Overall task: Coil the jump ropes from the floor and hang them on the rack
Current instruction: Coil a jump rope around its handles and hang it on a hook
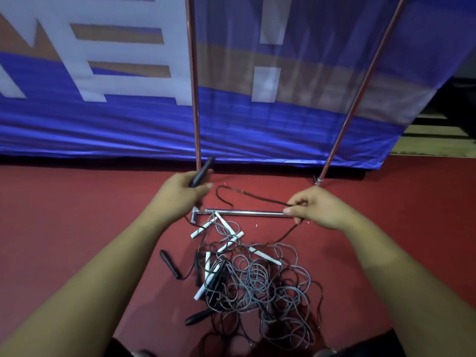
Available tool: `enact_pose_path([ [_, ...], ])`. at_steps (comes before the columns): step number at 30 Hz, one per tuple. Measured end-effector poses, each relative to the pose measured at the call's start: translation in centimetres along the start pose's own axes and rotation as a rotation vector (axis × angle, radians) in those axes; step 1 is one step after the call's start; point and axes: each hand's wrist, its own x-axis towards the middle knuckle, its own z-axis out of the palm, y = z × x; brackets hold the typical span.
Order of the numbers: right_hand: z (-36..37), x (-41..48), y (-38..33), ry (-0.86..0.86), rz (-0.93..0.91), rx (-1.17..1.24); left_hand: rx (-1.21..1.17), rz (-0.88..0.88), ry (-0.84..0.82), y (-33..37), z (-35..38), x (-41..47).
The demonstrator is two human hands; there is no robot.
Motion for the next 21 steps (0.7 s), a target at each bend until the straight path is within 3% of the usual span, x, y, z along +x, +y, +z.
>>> enact_pose_path([
  [3, 2.4, -0.8, -3.4, -0.067, -0.112, -0.012, -0.176, 0.018, -0.175, 1.2, 2.2, -1.2],
  [8, 3.5, -0.7, -6.7, 0.037, -0.233, 0.087, 0.008, 0.148, -0.34, 1.6, 3.7, -1.4],
  [10, 2.9, -0.6, -6.3, 0.057, -0.203, 0.068, -0.023, 0.105, -0.245, 1.8, 3.4, -0.9],
  [13, 1.4, -0.3, -3.8, 0.009, -0.069, -0.072, -0.335, -0.026, -0.014, 1.7, 1.9, 0.2],
  [18, -1.1, -0.2, -0.4, 0.062, 0.119, -0.167, -0.489, -0.103, 0.183, 0.3, -0.3, 1.2],
  [21, -1.4, 0.0, 0.9, 0.152, 0.127, -0.15, -0.251, -0.107, 0.177, -0.1, -1.0, 1.3],
])
